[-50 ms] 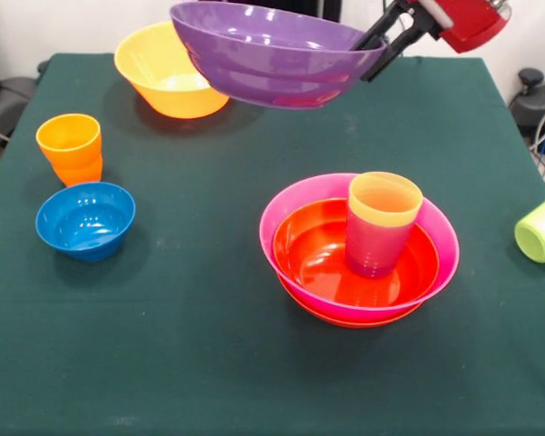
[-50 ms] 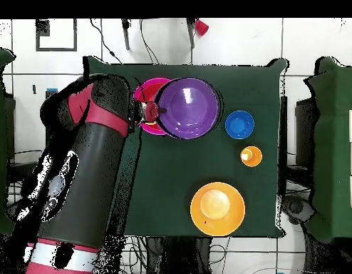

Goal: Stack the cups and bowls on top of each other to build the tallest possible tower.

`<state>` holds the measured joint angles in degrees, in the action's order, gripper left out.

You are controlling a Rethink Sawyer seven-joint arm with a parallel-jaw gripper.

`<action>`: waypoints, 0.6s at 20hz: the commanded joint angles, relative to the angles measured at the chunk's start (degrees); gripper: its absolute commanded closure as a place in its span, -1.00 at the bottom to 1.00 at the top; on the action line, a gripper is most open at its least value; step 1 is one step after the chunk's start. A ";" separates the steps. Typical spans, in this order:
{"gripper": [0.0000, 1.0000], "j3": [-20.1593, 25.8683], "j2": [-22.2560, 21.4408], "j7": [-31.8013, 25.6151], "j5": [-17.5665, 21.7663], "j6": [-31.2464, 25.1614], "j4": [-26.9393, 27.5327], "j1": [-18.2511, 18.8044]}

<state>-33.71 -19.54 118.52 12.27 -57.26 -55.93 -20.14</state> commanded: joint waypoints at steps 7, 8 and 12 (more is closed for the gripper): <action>1.00 -2.44 5.25 1.71 1.44 -18.98 10.76 -1.34; 1.00 -3.03 5.81 1.75 1.81 -19.70 11.65 -1.57; 1.00 -5.17 8.26 1.68 2.97 -22.50 15.73 -2.13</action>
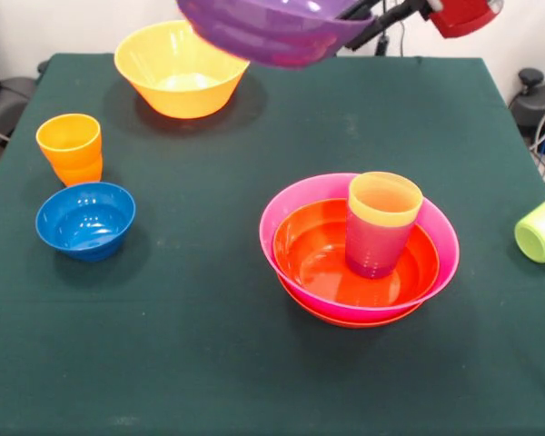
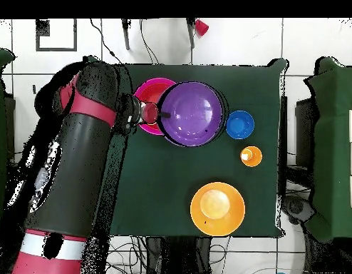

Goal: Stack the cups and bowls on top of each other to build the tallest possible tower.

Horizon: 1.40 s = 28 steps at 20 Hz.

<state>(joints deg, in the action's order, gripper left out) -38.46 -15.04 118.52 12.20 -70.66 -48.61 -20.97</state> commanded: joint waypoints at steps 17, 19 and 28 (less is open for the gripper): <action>1.00 -5.58 11.57 5.08 -1.76 -17.57 24.66 1.58; 1.00 -5.04 11.82 6.30 -3.11 -17.72 25.62 2.33; 1.00 -3.20 13.43 10.20 -9.42 -17.53 30.06 5.21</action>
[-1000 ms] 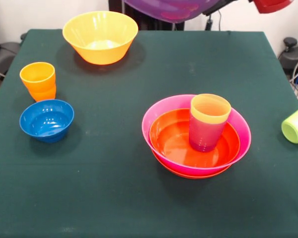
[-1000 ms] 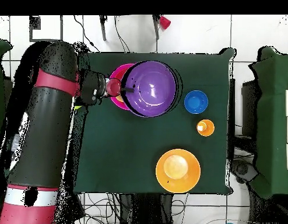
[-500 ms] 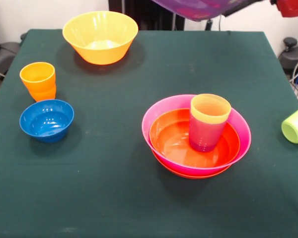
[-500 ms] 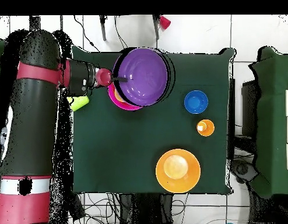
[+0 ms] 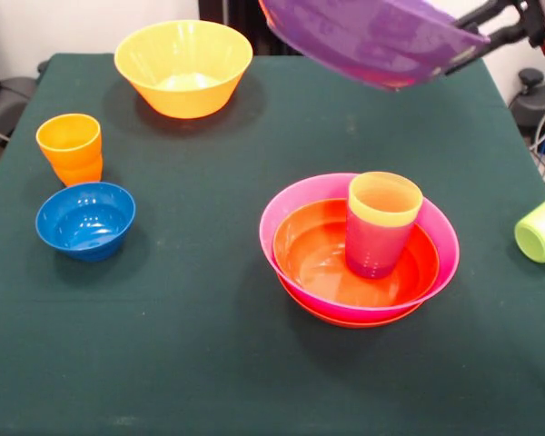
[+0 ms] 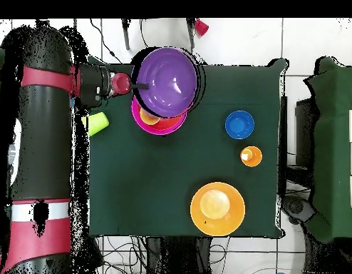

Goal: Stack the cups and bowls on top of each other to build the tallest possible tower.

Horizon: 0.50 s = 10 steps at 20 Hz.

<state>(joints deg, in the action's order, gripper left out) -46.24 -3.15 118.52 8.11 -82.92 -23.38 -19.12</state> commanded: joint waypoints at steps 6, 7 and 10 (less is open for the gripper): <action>1.00 5.07 2.14 11.52 -10.51 -3.64 6.61 4.97; 1.00 4.76 2.36 11.32 -11.11 -3.59 7.03 5.21; 1.00 4.26 2.83 11.63 -13.22 -2.95 7.96 5.78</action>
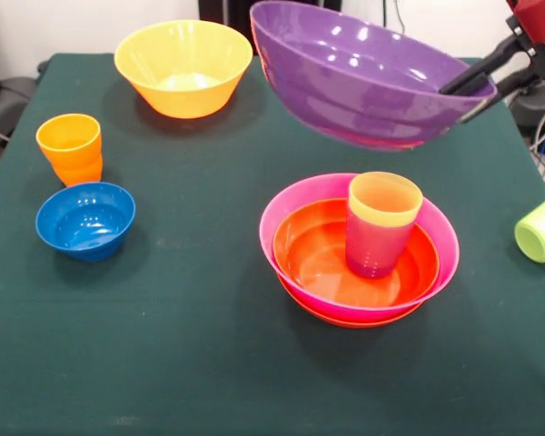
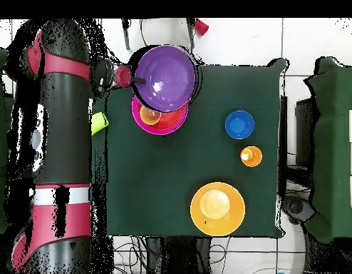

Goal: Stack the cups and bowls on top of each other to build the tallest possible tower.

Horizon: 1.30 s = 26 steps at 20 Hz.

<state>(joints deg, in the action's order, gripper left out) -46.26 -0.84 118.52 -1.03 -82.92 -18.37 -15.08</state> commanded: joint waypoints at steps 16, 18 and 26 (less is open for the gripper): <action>1.00 1.70 1.32 17.11 -9.74 -0.88 2.50 1.55; 1.00 1.91 1.13 17.35 -10.06 0.12 1.98 1.46; 1.00 3.14 0.43 16.71 -10.82 2.70 0.13 1.44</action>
<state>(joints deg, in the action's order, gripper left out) -46.46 1.05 123.88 -11.03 -82.94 -15.20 -13.64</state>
